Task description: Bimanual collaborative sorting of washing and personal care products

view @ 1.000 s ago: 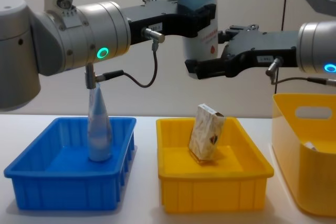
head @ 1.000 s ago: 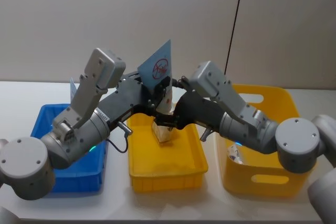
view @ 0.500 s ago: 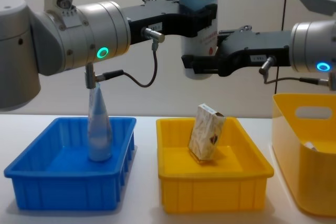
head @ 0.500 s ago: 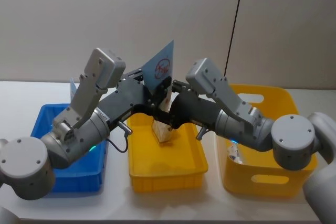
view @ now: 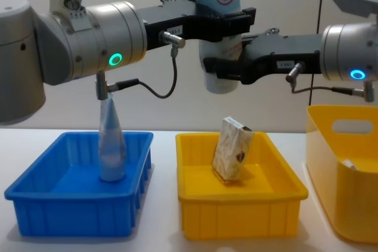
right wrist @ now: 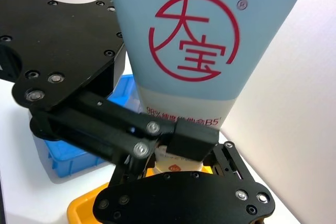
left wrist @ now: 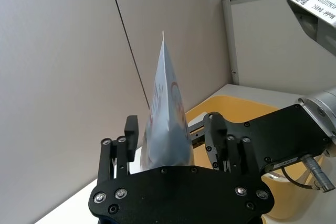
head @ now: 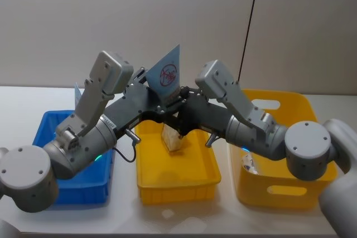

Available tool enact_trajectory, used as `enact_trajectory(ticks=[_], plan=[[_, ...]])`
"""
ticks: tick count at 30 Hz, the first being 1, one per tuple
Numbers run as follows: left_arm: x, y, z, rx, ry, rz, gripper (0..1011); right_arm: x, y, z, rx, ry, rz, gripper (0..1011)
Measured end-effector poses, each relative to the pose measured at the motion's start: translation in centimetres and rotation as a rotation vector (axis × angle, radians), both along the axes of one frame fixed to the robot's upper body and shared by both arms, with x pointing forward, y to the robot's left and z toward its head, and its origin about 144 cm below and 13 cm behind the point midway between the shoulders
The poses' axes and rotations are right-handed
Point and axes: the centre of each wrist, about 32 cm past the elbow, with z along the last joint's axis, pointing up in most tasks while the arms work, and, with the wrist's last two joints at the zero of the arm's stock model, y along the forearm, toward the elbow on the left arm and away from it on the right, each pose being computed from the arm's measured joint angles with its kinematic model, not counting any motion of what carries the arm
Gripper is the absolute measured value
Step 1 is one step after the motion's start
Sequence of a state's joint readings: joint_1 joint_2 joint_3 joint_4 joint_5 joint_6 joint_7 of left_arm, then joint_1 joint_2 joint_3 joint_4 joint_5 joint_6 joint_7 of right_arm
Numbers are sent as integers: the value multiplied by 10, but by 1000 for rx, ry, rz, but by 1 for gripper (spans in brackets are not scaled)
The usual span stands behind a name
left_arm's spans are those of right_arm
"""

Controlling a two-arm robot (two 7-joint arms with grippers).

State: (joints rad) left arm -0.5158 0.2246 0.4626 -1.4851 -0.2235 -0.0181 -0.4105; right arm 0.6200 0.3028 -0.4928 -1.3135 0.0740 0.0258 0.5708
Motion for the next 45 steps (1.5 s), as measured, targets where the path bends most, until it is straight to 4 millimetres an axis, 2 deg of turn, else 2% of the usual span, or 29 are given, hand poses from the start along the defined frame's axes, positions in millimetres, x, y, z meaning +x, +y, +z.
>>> enact_trajectory(ticks=[1, 9, 23, 35, 45], plan=[[0, 0, 0, 0, 0, 0, 837, 0, 0, 0, 1, -1, -1, 439], [0, 0, 0, 0, 0, 0, 1001, -1, 2, -2, 16, -1, -32, 332], [0, 0, 0, 0, 0, 0, 1001, -5, 2, -8, 48, 19, -157, 193], [0, 0, 0, 0, 0, 0, 1001, -5, 0, -13, 81, 34, -260, 171], [0, 0, 0, 0, 0, 0, 1001, -8, -2, -16, 114, 56, -414, 167]])
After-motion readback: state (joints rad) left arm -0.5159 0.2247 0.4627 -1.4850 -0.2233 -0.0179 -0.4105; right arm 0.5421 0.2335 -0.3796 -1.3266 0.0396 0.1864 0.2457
